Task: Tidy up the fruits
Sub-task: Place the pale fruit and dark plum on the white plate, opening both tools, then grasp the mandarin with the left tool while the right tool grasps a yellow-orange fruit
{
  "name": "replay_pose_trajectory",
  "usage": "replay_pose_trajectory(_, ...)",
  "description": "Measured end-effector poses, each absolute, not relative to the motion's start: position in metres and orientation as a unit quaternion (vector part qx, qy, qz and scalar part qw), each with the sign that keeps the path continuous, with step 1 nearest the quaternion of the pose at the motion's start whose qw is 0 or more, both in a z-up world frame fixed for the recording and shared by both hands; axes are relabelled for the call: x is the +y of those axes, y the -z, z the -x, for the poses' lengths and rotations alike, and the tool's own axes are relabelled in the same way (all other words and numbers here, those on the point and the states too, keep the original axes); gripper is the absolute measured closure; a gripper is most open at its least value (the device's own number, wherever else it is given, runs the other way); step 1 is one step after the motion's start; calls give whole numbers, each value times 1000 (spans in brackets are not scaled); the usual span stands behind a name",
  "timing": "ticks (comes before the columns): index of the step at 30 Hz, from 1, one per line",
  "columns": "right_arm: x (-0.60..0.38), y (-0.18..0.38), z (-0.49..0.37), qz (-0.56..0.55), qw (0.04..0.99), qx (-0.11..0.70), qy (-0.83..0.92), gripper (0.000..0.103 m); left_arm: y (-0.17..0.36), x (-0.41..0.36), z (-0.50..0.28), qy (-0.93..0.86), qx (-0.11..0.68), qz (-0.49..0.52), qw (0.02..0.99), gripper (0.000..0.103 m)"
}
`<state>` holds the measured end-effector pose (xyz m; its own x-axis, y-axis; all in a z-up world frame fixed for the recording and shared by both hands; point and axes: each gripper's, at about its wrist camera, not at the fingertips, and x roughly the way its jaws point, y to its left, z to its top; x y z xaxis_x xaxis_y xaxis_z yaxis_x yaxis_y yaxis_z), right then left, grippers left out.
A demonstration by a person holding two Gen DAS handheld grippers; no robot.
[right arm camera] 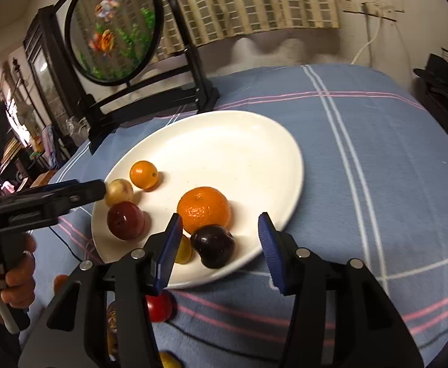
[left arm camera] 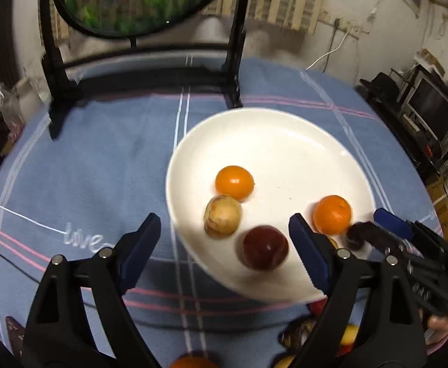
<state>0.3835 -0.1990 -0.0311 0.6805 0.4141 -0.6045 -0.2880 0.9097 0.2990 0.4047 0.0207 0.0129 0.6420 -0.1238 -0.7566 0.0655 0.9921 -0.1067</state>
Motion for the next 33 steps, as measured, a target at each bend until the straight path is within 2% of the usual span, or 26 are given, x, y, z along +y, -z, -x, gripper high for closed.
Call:
replay_pose_trajectory(4, -188, 14, -347, -73, 915, 330, -220, 51, -29, 28, -359, 47, 387, 11, 921, 4)
replay_pose_trajectory(11, -144, 16, -274, -3, 897, 344, -277, 51, -18, 50, -302, 25, 351, -4, 936, 3)
replay_pose_trajectory(16, -121, 32, -230, 32, 874, 365, -319, 51, -3, 78, -297, -4, 373, 42, 927, 4)
replay_pose_trajectory(20, -106, 48, -219, 66, 855, 396, -329, 51, -4, 85, -294, -9, 369, 71, 927, 4)
replay_pose_trajectory(33, -96, 66, -212, 98, 840, 414, -336, 60, -1, 81, -293, -16, 372, 54, 926, 4)
